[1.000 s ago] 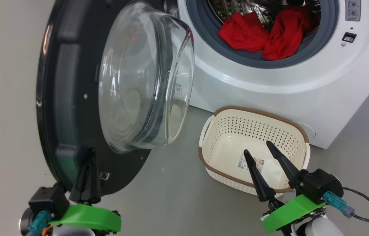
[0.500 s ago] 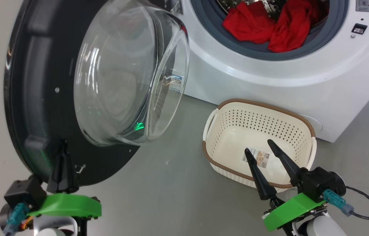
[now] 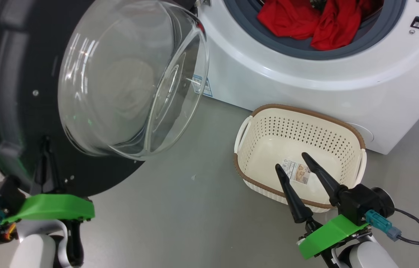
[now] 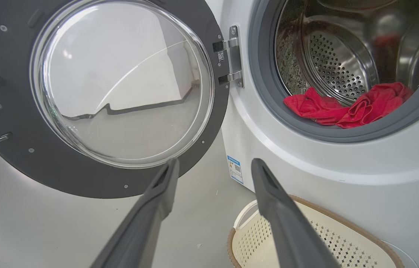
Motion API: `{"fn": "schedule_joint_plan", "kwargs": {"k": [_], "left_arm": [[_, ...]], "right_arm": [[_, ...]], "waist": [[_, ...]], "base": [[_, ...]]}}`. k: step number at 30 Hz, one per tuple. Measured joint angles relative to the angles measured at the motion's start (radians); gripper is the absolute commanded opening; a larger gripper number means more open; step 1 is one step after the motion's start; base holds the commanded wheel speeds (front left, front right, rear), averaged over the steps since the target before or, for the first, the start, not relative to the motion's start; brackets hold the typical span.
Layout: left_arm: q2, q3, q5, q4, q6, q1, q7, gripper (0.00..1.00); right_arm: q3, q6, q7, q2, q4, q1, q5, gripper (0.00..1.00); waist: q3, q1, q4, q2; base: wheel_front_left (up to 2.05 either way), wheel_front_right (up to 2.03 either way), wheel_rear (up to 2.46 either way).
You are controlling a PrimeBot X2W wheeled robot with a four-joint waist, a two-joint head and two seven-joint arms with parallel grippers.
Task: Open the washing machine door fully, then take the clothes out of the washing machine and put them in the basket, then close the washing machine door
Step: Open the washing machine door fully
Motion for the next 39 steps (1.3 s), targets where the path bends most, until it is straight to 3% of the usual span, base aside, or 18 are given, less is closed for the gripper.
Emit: {"fn": "schedule_joint_plan", "kwargs": {"k": [19,39], "left_arm": [[-0.057,0.214,0.09,0.138,-0.059,-0.117,0.0,0.0],[-0.048,0.377,0.189,0.359,-0.151,-0.275,-0.007,0.0]], "right_arm": [[-0.008,0.0,0.054,-0.001,-0.042,0.005,-0.047,1.0],[-0.009,0.0,0.091,-0.001,-0.079,0.017,-0.07,1.0]], "waist": [[0.02,0.0,-0.002,0.0],[0.037,0.0,-0.023,0.0]], "base": [[0.0,0.0,0.0],[0.0,0.0,0.0]]}}
